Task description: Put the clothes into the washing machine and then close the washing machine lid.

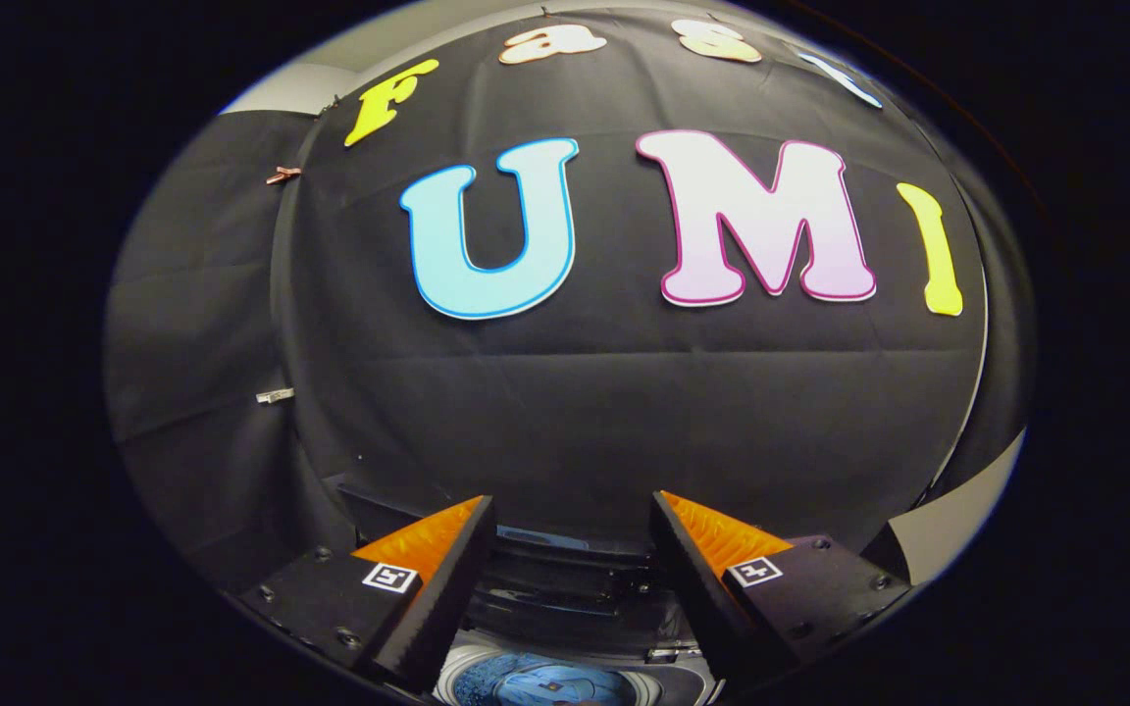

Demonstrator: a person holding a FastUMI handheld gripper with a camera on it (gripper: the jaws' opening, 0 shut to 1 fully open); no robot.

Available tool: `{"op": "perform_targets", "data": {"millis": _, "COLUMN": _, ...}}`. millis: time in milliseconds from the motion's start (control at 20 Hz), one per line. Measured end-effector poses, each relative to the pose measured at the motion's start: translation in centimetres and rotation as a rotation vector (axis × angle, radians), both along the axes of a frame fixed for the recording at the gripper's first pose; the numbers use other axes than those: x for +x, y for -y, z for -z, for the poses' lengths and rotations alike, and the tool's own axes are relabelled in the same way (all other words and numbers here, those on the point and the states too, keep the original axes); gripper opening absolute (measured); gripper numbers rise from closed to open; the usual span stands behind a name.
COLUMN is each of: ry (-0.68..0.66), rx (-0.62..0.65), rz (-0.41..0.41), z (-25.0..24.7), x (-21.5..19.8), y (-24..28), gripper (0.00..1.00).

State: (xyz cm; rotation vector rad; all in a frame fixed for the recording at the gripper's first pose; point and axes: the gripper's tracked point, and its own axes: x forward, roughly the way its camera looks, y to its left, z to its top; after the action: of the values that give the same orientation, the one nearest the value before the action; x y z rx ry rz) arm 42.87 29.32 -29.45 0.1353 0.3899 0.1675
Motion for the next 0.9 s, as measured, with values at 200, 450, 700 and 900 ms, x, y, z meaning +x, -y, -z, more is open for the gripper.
{"op": "perform_targets", "data": {"millis": 200, "ry": -0.016, "rx": -0.007, "rz": 0.011, "z": 1.0, "x": 0.8, "y": 0.8, "gripper": 0.98}}
{"op": "perform_targets", "data": {"millis": 450, "ry": -0.038, "rx": -0.020, "rz": 0.021, "z": 0.9, "x": -0.3, "y": 0.9, "gripper": 0.98}}
{"op": "perform_targets", "data": {"millis": 700, "ry": -0.087, "rx": -0.026, "rz": 0.034, "z": 0.5, "x": -3.2, "y": 0.8, "gripper": 0.98}}
{"op": "perform_targets", "data": {"millis": 900, "ry": -0.091, "rx": -0.030, "rz": 0.029, "z": 0.2, "x": -6.7, "y": 0.4, "gripper": 0.98}}
